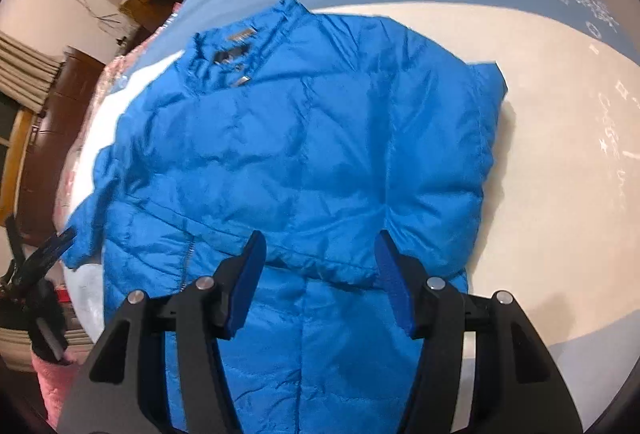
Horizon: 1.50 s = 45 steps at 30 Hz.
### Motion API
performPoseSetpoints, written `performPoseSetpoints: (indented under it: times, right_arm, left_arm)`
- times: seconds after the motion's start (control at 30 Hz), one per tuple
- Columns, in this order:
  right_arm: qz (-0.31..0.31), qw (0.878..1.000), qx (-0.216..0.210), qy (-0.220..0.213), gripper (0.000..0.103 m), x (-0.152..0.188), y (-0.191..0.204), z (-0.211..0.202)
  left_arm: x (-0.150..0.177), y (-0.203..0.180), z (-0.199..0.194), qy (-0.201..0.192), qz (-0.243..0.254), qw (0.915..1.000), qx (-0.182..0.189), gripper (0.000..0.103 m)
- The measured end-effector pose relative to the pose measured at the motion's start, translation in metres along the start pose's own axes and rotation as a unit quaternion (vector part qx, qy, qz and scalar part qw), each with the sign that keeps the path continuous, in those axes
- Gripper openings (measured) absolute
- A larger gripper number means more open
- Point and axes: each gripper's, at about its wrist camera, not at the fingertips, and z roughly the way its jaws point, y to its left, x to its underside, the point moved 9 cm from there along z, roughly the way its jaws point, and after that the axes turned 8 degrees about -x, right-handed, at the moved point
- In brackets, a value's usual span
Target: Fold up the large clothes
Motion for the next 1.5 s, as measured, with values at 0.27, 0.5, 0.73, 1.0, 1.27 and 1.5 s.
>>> performPoseSetpoints:
  times: [0.27,0.5,0.73,1.0,1.27,1.5]
  right_arm:
    - [0.002,1.0,0.014,0.0,0.057,-0.008,0.012,0.012]
    - [0.012,1.0,0.026,0.0,0.057,-0.009,0.017,0.018]
    - [0.017,0.999,0.039,-0.004,0.057,-0.009,0.013,0.016]
    - [0.047,0.997,0.05,0.022,0.057,-0.003,-0.016,0.043]
    - [0.06,0.998,0.026,0.021,0.06,-0.009,-0.016,0.039]
    - [0.053,0.999,0.008,-0.003,0.059,-0.005,-0.013,0.013]
  left_arm:
    - [0.011,0.179,0.046,0.059,-0.186,0.9806,-0.021,0.058]
    - [0.003,0.2,0.083,0.07,-0.267,0.9589,0.067,0.064]
    - [-0.013,0.204,0.092,0.049,-0.286,0.9544,0.07,0.067]
    - [-0.023,0.206,0.082,0.013,-0.295,0.953,0.068,0.022]
    - [-0.057,0.155,0.01,-0.084,-0.242,0.9612,0.102,0.02]
    - [-0.084,0.032,-0.073,-0.157,-0.102,0.9707,0.15,0.019]
